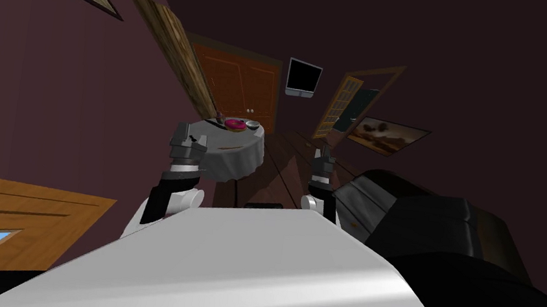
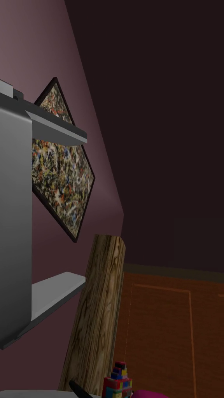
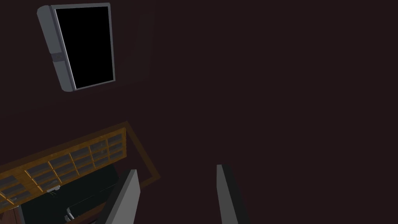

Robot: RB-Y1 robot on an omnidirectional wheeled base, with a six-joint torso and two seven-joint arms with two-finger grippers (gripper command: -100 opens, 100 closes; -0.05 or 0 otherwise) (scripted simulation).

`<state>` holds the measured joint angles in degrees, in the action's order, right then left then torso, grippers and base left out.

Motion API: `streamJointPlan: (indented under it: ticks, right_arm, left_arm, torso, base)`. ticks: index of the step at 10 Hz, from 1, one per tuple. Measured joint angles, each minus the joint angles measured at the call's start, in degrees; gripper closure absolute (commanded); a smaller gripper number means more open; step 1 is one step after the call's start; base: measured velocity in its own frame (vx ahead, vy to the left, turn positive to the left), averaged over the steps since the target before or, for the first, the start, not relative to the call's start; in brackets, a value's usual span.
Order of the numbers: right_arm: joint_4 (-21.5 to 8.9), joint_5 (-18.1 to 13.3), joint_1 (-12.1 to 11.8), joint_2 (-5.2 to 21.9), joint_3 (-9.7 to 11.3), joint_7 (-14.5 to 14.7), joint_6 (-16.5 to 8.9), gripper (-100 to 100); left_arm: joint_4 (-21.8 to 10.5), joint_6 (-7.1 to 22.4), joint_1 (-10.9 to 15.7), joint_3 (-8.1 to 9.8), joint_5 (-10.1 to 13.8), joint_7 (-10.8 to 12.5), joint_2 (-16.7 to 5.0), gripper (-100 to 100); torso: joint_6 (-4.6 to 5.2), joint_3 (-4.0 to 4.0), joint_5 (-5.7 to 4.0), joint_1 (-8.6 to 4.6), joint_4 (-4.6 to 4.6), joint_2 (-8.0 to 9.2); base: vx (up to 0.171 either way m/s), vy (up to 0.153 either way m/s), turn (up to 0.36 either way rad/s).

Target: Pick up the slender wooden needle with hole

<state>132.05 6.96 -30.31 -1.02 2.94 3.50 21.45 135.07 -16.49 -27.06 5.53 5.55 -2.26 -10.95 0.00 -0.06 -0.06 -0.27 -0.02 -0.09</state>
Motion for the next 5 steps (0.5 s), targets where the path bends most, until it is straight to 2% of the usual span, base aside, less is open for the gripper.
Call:
streamJointPlan:
  ticks: [3, 5]
  right_arm:
    - [0.0, 0.0, 0.0, 0.0, 0.0, 0.0, 0.0, 0]
    - [0.0, 0.0, 0.0, 0.0, 0.0, 0.0, 0.0, 0]
  left_arm:
    - [0.14, 4.77, 0.67, 2.18, 3.37, 0.62, -2.39, -100]
    - [0.25, 7.39, 0.15, 3.26, 5.45, 0.99, -3.7, -100]
  torso:
    - [0.01, 0.0, 0.01, 0.03, 0.0, 0.0]
    - [0.01, 0.01, 0.0, -0.02, 0.0, 0.01]
  base:
    - [0.025, -0.06, -0.032]
    - [0.021, -0.077, -0.047]
